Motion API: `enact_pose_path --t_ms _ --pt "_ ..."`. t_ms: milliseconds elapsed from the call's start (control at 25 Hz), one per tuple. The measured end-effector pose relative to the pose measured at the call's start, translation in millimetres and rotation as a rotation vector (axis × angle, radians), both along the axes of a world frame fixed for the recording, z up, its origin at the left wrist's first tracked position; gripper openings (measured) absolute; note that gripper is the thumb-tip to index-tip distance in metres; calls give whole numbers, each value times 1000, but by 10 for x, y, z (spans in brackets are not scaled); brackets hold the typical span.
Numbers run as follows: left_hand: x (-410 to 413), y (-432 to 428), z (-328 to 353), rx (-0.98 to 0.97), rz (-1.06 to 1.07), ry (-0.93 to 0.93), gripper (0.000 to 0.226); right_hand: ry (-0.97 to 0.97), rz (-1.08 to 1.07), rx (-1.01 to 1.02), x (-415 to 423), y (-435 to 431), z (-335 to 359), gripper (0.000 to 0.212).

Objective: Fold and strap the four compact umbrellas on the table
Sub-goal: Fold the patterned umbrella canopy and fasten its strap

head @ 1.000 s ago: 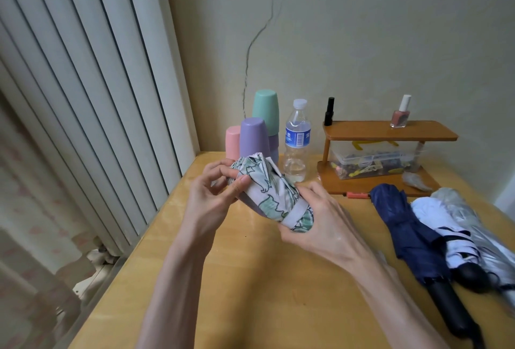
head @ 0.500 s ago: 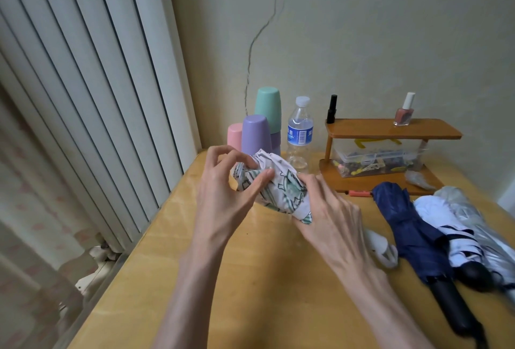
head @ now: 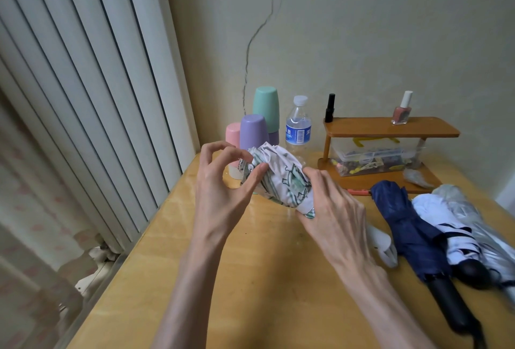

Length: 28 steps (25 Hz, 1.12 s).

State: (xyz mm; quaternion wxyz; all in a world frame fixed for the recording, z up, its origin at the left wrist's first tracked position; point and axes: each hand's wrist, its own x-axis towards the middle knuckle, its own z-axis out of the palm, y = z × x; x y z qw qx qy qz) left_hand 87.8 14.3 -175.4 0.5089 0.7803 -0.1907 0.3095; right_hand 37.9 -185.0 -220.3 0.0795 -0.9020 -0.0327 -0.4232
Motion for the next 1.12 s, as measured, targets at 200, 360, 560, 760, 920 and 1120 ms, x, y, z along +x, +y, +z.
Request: enact_pose_path --t_ms 200,360,560,760,920,1120 --pt "-31 -28 -2 -20 -132 171 24 11 9 2 2 -14 -6 93" --pt "1 58 -5 -162 -223 263 16 33 -15 22 9 -108 -15 90" --pt "8 71 -12 -313 -407 366 16 81 -4 189 1 -158 8 84" --pt "-13 33 4 -383 -351 352 15 230 7 314 27 -73 59 64" --pt "-18 -133 -23 -104 -31 42 7 167 -34 216 -4 8 111 56" --pt "-60 -235 -50 -48 177 -169 2 34 -78 9 5 -10 155 75"
